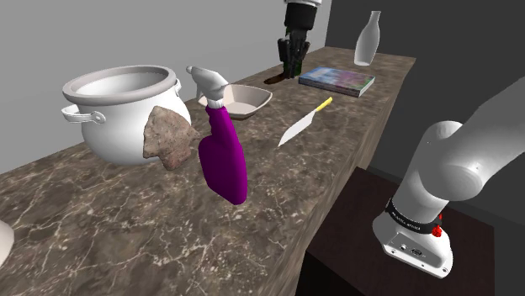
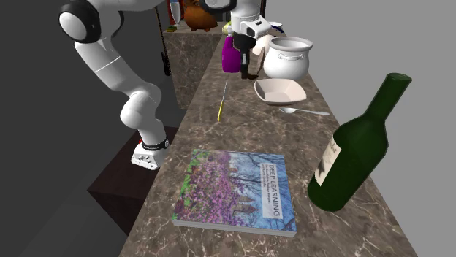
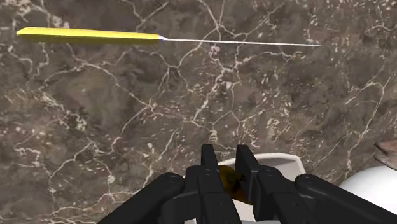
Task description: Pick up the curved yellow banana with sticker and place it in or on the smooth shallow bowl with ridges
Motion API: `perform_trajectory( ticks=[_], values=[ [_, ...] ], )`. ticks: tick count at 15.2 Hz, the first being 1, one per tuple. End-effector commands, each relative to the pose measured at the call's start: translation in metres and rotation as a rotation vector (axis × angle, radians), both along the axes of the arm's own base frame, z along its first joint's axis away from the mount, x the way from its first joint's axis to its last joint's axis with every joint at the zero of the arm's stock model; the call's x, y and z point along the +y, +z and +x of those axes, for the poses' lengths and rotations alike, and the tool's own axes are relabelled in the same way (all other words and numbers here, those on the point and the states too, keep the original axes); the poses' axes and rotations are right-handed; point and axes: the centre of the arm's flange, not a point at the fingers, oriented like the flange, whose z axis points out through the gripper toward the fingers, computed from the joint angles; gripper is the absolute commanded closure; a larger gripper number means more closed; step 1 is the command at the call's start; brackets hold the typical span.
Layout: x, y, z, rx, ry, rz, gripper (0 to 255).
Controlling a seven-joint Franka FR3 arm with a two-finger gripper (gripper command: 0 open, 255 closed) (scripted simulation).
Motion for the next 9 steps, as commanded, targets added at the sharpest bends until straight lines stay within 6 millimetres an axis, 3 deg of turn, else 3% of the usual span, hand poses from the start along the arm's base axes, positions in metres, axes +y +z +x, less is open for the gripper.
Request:
perform_trajectory(
  ticks=[1, 9],
  values=[
    [0.014, 0.0, 0.026, 0.0, 0.0, 0.001, 255],
    [0.062, 0.002, 0.125, 0.0, 0.0, 0.001, 255]
  ],
)
